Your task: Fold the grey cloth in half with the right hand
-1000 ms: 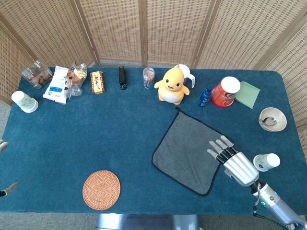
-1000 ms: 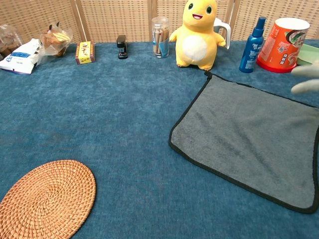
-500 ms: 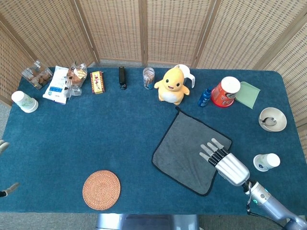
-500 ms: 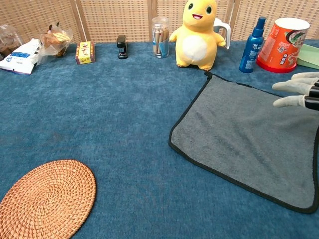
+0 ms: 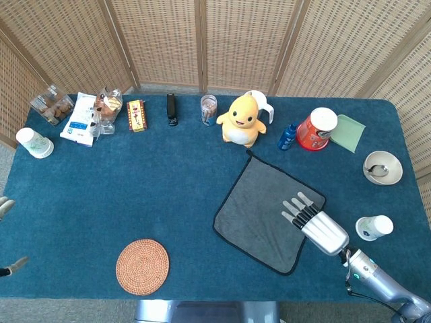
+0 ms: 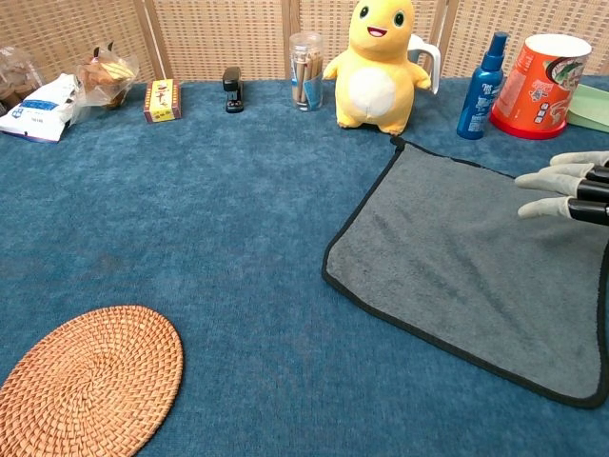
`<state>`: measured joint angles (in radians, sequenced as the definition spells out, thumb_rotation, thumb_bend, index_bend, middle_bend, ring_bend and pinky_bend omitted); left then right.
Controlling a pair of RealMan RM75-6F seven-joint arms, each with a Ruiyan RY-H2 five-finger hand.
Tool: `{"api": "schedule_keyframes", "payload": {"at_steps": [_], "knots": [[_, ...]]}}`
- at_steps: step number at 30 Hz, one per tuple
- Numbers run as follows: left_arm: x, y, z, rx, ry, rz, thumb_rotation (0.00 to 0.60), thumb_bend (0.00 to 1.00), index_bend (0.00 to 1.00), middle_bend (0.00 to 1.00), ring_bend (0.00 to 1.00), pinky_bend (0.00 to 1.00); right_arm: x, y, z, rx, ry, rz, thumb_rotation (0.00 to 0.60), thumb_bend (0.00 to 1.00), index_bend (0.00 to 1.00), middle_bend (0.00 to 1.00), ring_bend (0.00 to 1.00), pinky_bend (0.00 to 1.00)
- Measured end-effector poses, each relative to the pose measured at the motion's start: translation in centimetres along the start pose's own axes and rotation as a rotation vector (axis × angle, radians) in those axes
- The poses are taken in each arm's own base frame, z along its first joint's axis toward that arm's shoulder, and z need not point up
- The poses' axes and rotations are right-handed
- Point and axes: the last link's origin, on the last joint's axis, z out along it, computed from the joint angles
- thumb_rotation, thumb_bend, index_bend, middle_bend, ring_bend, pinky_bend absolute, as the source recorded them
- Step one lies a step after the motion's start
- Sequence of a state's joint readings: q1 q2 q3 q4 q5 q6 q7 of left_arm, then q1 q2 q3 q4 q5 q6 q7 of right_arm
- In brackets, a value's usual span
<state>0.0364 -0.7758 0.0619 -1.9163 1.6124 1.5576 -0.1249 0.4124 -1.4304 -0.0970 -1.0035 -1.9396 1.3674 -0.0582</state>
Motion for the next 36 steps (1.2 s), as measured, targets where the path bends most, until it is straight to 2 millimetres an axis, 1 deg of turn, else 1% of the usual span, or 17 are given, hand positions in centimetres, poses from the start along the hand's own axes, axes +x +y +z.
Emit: {"api": "schedule_keyframes", "payload": {"at_steps": [7,15,22,36], "knots": [[0.0,0.0,0.0,0.0,-0.002,-0.002,0.6,0.12,0.0,0.0,0.0,0.0,-0.5,-0.1,0.0,0.004,-0.015,-0.008,0.6,0.0,0.13,0.02,0.0,0.12],[0.1,-0.1,0.0,0.001,0.0,-0.006,0.6,0.12,0.0,0.0,0.0,0.0,-0.5,-0.6,0.5,0.009,-0.007,0.004,0.6,0.0,0.13,0.02,0.0,0.12],[0.1,-0.1,0.0,0.002,0.002,-0.007,0.6,0.12,0.0,0.0,0.0,0.0,-0.6,-0.4,0.9,0.0,-0.01,0.002,0.6,0.0,0.13,0.02,0.0,0.12],[0.1,-0.1,0.0,0.003,-0.001,-0.006,0.6,0.12,0.0,0.0,0.0,0.0,-1.1,-0.4,1.2,0.001,-0.018,-0.009,0.6,0.0,0.14,0.02,0.01,0.12]]}}
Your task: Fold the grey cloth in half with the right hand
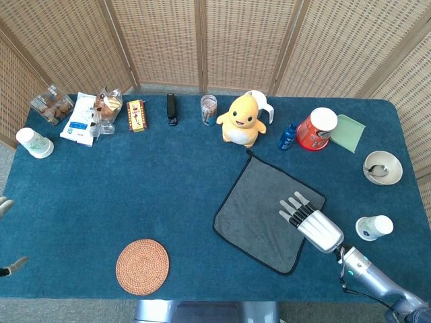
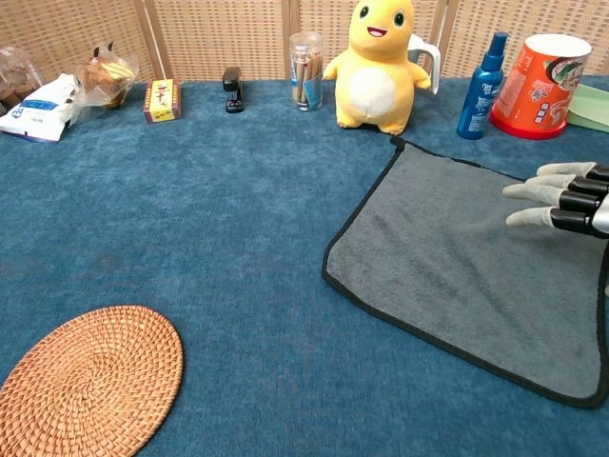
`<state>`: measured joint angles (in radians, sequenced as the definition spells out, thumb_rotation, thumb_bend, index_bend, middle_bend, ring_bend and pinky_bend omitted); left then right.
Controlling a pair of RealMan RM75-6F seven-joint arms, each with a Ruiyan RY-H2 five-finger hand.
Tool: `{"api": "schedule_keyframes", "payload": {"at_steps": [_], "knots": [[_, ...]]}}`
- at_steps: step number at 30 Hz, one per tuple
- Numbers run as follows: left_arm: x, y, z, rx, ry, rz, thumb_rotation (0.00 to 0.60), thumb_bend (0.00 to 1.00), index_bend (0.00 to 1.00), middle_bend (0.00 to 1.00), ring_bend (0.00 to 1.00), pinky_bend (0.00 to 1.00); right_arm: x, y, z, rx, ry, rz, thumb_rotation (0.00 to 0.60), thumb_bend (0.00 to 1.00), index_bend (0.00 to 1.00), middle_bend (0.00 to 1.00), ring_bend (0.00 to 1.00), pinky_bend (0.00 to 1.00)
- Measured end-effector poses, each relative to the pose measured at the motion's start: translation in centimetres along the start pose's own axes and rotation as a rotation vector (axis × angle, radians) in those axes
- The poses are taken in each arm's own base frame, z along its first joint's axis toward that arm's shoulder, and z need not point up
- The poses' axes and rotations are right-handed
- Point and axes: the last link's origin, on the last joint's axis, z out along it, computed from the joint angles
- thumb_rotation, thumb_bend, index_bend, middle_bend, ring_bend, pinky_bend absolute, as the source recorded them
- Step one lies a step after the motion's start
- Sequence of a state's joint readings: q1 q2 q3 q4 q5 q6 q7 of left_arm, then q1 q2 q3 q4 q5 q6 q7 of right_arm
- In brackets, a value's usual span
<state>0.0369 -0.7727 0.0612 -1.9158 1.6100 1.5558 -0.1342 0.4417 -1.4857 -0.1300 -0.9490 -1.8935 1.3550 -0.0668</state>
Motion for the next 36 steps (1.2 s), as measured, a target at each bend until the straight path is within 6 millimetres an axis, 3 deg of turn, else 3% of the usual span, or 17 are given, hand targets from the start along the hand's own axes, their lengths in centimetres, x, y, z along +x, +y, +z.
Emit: {"api": "schedule_keyframes", "payload": {"at_steps": [10,24,31,36], "knots": [[0.1,-0.1,0.0,0.004,0.002,-0.004,0.6,0.12,0.0,0.0,0.0,0.0,-0.1,-0.3,1.1,-0.019,0.01,0.031,0.6,0.0,0.15,0.03,0.02,0.13],[0.1,-0.1,0.0,0.004,0.001,-0.005,0.6,0.12,0.0,0.0,0.0,0.0,-0.4,-0.6,1.2,-0.019,0.025,0.072,0.6,0.0,0.49,0.06,0.05,0.14],[0.1,-0.1,0.0,0.004,0.0,-0.006,0.6,0.12,0.0,0.0,0.0,0.0,-0.5,-0.8,1.3,-0.027,0.029,0.094,0.6,0.01,0.51,0.07,0.05,0.14],[0.1,-0.1,0.0,0.002,-0.001,-0.006,0.6,0.12,0.0,0.0,0.0,0.0,-0.6,-1.0,1.4,-0.032,0.033,0.111,0.6,0.11,0.53,0.07,0.06,0.14]]}}
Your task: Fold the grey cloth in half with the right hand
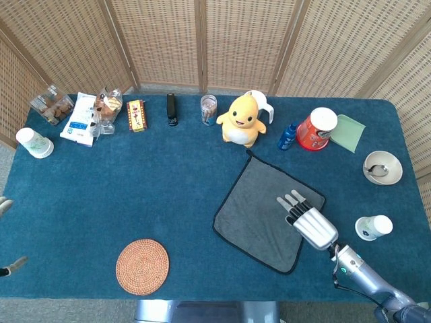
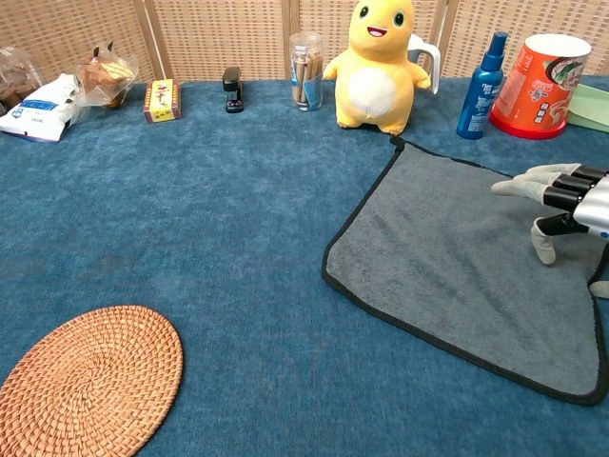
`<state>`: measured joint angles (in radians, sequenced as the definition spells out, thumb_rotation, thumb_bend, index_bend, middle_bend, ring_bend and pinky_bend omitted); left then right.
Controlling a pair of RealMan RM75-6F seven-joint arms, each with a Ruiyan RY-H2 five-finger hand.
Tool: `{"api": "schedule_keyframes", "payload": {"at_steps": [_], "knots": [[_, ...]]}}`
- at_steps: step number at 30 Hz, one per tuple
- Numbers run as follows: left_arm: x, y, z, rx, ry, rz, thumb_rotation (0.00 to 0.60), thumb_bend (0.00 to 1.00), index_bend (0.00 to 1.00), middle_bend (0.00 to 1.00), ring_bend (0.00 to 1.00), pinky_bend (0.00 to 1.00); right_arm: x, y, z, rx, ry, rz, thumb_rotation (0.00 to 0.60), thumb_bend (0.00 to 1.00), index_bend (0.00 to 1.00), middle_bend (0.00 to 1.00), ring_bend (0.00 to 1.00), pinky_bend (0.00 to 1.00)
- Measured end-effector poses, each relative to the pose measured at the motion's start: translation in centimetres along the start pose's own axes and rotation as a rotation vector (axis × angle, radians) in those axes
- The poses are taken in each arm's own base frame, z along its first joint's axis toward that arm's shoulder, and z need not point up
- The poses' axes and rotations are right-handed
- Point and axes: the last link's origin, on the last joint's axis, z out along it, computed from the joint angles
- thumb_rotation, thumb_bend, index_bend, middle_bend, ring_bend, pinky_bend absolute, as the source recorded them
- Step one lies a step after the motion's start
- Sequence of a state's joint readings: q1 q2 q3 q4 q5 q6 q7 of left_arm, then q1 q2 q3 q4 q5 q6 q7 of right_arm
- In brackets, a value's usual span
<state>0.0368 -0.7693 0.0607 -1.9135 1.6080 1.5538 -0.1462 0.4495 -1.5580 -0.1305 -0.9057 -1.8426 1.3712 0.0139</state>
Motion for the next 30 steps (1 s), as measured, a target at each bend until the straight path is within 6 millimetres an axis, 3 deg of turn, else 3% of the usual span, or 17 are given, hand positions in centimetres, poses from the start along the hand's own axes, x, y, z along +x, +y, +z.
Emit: {"api": "schedule_keyframes", "payload": {"at_steps": [6,24,30], "knots": [[0.05,-0.06,0.0,0.001,0.002,-0.001,0.6,0.12,0.0,0.0,0.0,0.0,0.05,-0.14,0.1,0.002,0.007,0.01,0.6,0.24,0.61,0.08,0.07,0.15],[-0.04,-0.02,0.04,0.002,-0.002,0.0,0.6,0.12,0.0,0.0,0.0,0.0,0.02,-0.5,0.24,-0.017,0.033,0.045,0.6,0.34,0.67,0.11,0.08,0.16],[-0.11,0.04,0.08,0.001,-0.006,0.002,0.6,0.12,0.0,0.0,0.0,0.0,0.09,-0.55,0.36,-0.021,0.041,0.043,0.6,0.5,0.67,0.12,0.08,0.16]]}}
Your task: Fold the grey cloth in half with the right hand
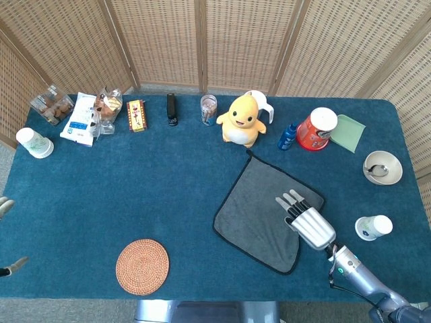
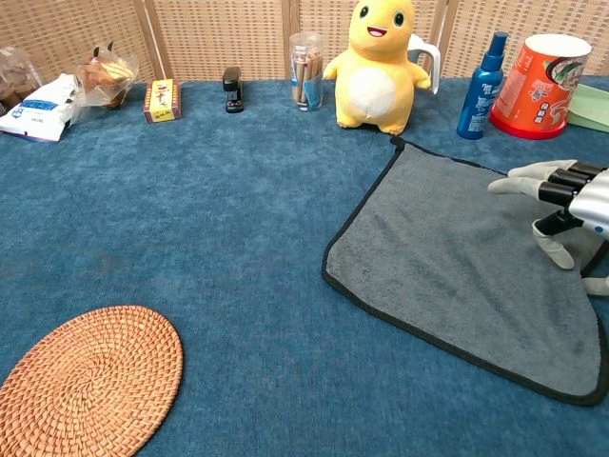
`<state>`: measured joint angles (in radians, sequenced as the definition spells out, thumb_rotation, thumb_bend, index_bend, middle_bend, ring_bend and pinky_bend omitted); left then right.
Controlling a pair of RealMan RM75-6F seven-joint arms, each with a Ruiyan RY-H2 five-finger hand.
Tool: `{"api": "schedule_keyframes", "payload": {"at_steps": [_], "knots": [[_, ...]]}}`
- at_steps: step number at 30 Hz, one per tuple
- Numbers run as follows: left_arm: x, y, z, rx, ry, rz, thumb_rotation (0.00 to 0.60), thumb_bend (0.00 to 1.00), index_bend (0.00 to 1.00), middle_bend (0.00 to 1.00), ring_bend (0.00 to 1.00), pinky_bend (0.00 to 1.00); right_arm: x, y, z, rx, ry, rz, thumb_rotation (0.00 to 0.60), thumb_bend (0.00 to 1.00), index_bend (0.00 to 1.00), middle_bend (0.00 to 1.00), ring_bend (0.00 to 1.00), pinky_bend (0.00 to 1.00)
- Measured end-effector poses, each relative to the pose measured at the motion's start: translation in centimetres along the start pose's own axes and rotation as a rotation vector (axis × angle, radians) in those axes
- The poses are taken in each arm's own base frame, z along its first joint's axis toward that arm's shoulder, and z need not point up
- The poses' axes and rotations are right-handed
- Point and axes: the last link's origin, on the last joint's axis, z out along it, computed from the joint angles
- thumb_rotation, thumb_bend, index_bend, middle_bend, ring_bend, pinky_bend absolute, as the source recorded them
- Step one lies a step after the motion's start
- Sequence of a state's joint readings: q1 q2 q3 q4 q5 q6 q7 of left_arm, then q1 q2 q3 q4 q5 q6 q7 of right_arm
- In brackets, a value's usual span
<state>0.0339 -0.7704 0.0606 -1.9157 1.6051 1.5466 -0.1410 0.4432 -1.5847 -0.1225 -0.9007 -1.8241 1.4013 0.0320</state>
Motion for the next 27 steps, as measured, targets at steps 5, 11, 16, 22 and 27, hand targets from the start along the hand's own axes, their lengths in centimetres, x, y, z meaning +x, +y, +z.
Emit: {"api": "schedule_keyframes", "payload": {"at_steps": [5,11,16,22,27], "knots": [[0.0,0.0,0.0,0.001,0.0,-0.001,0.6,0.12,0.0,0.0,0.0,0.0,0.1,-0.1,0.1,0.0,0.004,-0.007,0.6,0.59,0.68,0.12,0.08,0.16],[0.0,0.0,0.0,0.001,0.0,-0.002,0.6,0.12,0.0,0.0,0.0,0.0,0.3,-0.3,0.4,-0.001,0.006,-0.019,0.6,0.63,0.68,0.12,0.08,0.16],[0.0,0.0,0.0,0.0,-0.003,-0.002,0.6,0.12,0.0,0.0,0.0,0.0,0.6,-0.8,0.9,0.0,0.012,-0.03,0.6,0.64,0.68,0.12,0.08,0.16],[0.0,0.0,0.0,-0.001,-0.006,-0.004,0.6,0.12,0.0,0.0,0.0,0.0,1.2,-1.8,1.7,0.006,0.008,-0.041,0.6,0.64,0.68,0.12,0.08,0.16],[0.0,-0.1,0.0,-0.003,-0.009,-0.005,0.6,0.12,0.0,0.0,0.0,0.0,1.6,-2.4,2.2,0.004,0.004,-0.047,0.6,0.64,0.68,0.12,0.08,0.16]]}}
